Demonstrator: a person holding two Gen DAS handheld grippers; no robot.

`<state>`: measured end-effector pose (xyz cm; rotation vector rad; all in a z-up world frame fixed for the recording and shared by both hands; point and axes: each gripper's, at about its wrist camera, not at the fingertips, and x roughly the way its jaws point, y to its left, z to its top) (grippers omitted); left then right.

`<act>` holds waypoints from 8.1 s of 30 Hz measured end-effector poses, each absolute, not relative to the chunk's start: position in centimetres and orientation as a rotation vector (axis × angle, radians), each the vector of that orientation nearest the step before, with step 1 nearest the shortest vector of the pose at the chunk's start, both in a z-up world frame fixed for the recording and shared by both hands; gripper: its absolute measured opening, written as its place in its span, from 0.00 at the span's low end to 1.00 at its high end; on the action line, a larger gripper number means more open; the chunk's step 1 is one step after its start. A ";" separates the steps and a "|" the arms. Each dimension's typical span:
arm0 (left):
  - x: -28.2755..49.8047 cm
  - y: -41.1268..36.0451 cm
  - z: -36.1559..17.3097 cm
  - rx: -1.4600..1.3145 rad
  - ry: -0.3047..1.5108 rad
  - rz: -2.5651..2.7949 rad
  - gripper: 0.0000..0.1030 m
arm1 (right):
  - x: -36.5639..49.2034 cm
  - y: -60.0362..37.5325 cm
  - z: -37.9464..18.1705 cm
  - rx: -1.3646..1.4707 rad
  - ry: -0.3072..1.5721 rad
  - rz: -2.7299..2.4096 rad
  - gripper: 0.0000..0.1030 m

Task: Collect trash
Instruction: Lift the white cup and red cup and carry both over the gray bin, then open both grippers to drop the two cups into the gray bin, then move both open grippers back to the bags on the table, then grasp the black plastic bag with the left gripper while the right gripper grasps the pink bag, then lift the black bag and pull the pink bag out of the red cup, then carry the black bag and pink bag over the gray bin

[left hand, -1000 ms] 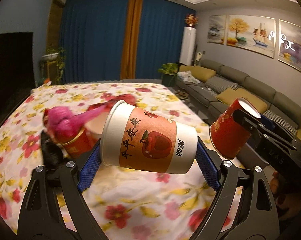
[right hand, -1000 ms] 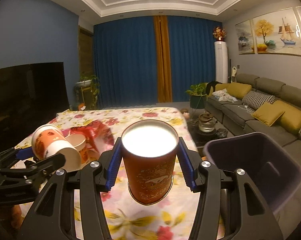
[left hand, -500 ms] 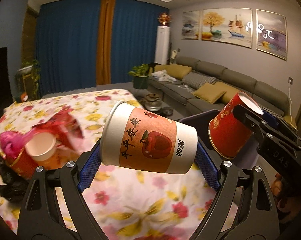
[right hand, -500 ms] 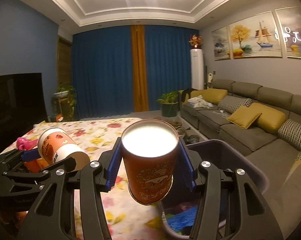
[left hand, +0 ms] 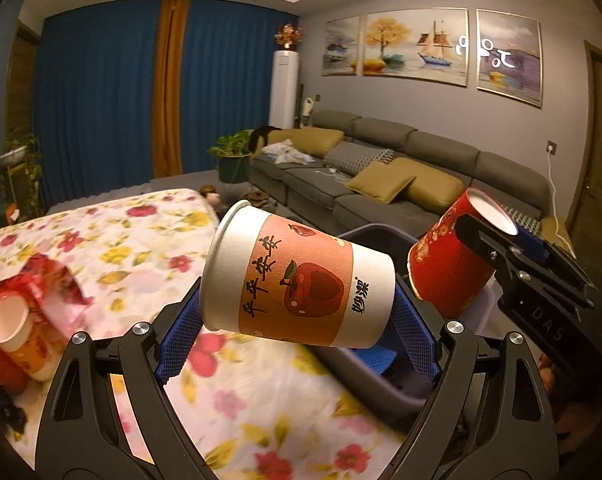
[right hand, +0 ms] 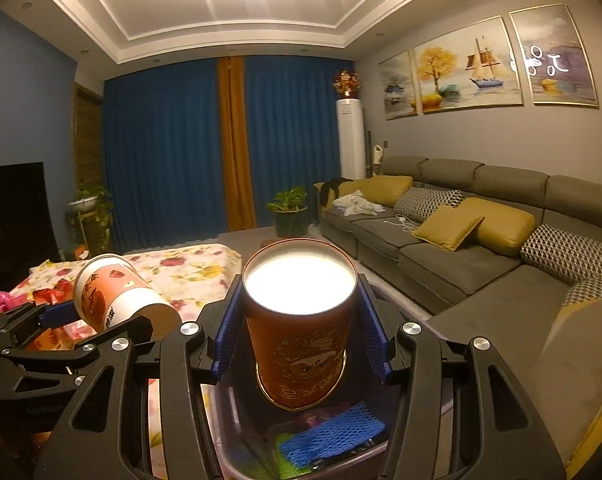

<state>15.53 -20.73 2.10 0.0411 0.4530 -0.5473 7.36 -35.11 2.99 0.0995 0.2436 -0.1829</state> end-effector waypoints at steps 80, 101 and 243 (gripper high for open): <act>11.6 4.9 -0.7 -0.093 0.483 0.092 0.87 | 7.4 -20.5 3.0 0.111 0.244 0.118 0.82; 15.1 13.2 -3.5 -0.189 0.643 0.102 0.58 | 11.6 -8.4 2.8 0.062 0.307 0.301 0.82; 16.4 -24.6 2.2 0.079 0.422 -0.450 0.02 | 6.7 -38.0 2.2 0.153 0.211 -0.142 0.21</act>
